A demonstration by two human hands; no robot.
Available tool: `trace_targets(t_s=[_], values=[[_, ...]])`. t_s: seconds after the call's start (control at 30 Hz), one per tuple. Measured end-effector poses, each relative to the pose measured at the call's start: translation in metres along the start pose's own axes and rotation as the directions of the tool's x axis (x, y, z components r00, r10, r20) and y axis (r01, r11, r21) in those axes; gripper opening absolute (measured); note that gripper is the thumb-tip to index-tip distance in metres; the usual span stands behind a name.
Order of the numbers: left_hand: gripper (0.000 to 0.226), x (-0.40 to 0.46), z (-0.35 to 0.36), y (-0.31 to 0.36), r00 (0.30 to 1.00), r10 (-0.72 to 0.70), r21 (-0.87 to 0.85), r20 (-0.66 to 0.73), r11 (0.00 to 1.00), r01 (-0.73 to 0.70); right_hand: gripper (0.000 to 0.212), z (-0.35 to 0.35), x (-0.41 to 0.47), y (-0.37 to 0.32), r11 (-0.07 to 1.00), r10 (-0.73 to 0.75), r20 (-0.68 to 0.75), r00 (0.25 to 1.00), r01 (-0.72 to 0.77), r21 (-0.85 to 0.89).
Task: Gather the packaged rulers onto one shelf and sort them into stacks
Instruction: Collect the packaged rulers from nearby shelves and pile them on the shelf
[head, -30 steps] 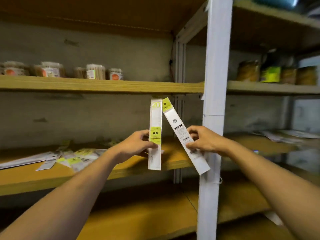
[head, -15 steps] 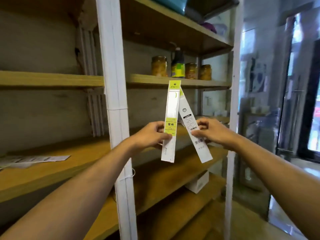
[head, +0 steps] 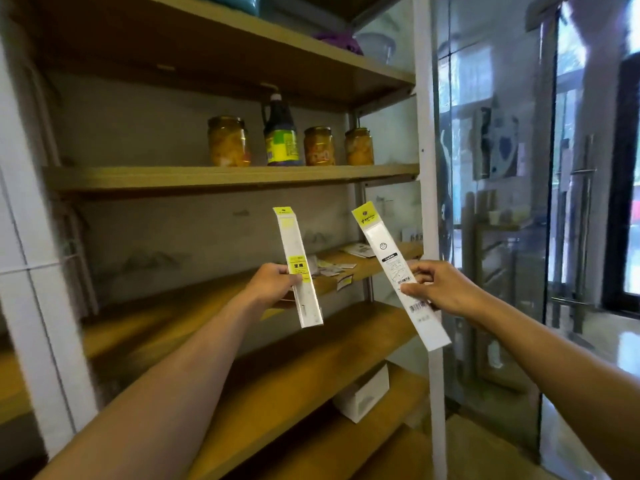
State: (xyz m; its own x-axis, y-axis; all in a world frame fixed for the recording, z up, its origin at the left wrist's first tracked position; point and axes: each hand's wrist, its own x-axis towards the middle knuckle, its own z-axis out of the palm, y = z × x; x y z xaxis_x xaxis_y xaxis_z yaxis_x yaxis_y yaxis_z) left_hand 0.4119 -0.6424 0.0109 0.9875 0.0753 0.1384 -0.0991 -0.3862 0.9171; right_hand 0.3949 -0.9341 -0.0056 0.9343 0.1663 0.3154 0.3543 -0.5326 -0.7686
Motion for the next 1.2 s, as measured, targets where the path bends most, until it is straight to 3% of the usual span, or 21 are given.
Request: trace_targets(t_s=[0.37, 0.53, 0.7, 0.87, 0.93, 1.03, 1.2], values=[[0.012, 0.116, 0.013, -0.023, 0.998, -0.051, 0.087, -0.03, 0.995, 0.054, 0.026, 0.005, 0.1, 0.069, 0.999, 0.018, 0.07, 0.997, -0.021, 0.042], [0.017, 0.174, 0.006, -0.023, 0.996, -0.094, 0.035, 0.003, 0.995, 0.094, 0.04, 0.013, 0.17, 0.056, 1.0, 0.006, 0.073, 0.997, -0.007, 0.011], [0.024, 0.226, 0.003, -0.025, 0.991, -0.135, 0.012, 0.02, 0.991, 0.135, 0.03, 0.027, 0.235, 0.037, 0.998, -0.051, 0.103, 0.993, 0.054, -0.026], [0.019, 0.263, 0.017, -0.035, 0.997, -0.077, 0.244, -0.029, 0.966, 0.082, 0.023, 0.046, 0.286, 0.033, 0.995, -0.096, 0.19, 0.977, 0.086, 0.059], [0.021, 0.272, 0.023, -0.036, 0.998, -0.008, 0.461, -0.055, 0.887, 0.032, 0.023, 0.054, 0.307, 0.033, 0.989, -0.101, 0.212, 0.972, 0.075, 0.127], [0.034, 0.272, 0.029, -0.038, 0.995, 0.065, 0.722, -0.071, 0.691, 0.006, 0.023, 0.07, 0.338, 0.035, 0.982, -0.119, 0.267, 0.956, 0.073, 0.176], [0.033, 0.248, 0.003, -0.041, 0.976, 0.11, 0.879, -0.19, 0.462, 0.119, 0.032, 0.108, 0.378, 0.036, 0.975, -0.164, 0.381, 0.91, 0.09, 0.205]])
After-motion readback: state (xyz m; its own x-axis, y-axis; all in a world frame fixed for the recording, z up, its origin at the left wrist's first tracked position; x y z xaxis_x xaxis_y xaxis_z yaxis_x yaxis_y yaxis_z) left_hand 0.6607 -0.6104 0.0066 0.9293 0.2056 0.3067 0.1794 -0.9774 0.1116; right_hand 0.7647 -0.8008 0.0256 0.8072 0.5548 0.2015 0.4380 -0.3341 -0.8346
